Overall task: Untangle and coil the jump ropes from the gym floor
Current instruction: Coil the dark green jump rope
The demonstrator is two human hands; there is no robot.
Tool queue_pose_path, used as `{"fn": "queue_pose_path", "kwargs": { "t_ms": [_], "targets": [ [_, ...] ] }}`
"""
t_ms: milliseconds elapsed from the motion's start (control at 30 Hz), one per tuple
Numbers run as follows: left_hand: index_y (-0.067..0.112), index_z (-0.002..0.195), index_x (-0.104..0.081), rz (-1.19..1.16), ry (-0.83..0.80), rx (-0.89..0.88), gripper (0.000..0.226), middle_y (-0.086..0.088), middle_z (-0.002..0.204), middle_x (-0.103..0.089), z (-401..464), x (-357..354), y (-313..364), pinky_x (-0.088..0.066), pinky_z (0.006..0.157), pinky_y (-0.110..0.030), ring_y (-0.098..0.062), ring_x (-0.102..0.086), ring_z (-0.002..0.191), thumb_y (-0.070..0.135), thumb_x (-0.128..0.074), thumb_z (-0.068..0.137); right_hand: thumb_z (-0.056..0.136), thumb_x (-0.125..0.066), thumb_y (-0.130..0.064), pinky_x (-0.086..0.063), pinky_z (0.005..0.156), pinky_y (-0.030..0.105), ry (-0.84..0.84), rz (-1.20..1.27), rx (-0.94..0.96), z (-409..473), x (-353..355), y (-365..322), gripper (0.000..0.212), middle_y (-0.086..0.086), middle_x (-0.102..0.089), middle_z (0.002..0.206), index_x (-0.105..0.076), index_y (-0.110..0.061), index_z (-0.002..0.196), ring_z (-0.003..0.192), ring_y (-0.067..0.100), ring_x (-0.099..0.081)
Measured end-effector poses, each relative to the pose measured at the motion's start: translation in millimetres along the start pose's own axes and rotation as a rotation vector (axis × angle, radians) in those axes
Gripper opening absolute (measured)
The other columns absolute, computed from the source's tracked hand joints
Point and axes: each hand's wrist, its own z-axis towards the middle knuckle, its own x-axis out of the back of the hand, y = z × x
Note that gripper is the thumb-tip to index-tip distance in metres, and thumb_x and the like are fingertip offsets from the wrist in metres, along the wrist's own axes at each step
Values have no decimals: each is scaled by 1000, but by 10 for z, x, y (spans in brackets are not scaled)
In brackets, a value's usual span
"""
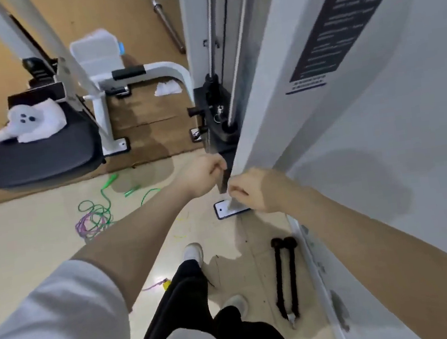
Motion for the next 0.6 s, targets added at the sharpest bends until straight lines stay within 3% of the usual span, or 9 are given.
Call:
{"fn": "queue_pose_path", "kwargs": {
  "t_ms": [100, 200, 333, 400, 467, 533, 600],
  "targets": [
    [7, 106, -61, -183, 119, 231, 23, -4, 95, -63, -248, 230, -494, -43, 71, -25, -20, -57, 80, 5, -43, 91, 96, -35, -18, -48, 77, 38, -120, -24, 89, 507, -39, -357, 26, 5, -58, 94, -58, -12, 104, 84, 24, -51],
    [9, 101, -61, -284, 213, 401, 22, -6, 93, -66, -473, 428, -1035, -41, 65, -25, -21, -60, 74, 5, -43, 91, 96, -36, -17, -44, 75, 36, -183, -31, 148, 992, -148, -648, 26, 4, -56, 92, -60, -10, 106, 82, 20, -45],
    [5, 98, -60, -424, 328, 604, 20, -7, 95, -65, -669, 642, -1766, -44, 59, -23, -23, -59, 70, 4, -42, 90, 94, -40, -14, -34, 64, 26, -187, 88, 111, 1656, -391, -833, 18, -4, -51, 79, -56, -17, 87, 80, 19, -44],
    [7, 97, -59, -500, 388, 677, 19, -7, 95, -66, -720, 668, -2119, -47, 67, -26, -23, -60, 69, 4, -41, 90, 93, -41, -11, -32, 59, 26, -219, 110, 91, 2040, -552, -898, 20, -4, -48, 74, -54, -17, 79, 77, 21, -46],
    [13, 98, -57, -541, 417, 744, 18, -6, 92, -66, -769, 588, -2433, -46, 68, -25, -22, -61, 70, 6, -43, 90, 94, -40, -11, -40, 66, 29, -283, 48, 92, 2436, -781, -945, 20, 6, -54, 89, -58, -9, 86, 82, 26, -53],
    [12, 101, -57, -586, 418, 799, 18, -5, 92, -66, -787, 395, -2685, -42, 59, -15, -20, -60, 71, 7, -44, 91, 95, -38, -16, -47, 77, 34, -359, -42, 59, 2781, -1085, -932, 25, 13, -57, 104, -60, -4, 100, 91, 29, -56],
    [8, 104, -59, -629, 411, 838, 20, -7, 94, -65, -725, 125, -2925, -39, 54, -9, -21, -59, 72, 6, -44, 92, 96, -38, -19, -46, 80, 34, -391, -86, 21, 3091, -1420, -828, 27, 14, -59, 106, -59, -5, 108, 93, 29, -56]
  ]
}}
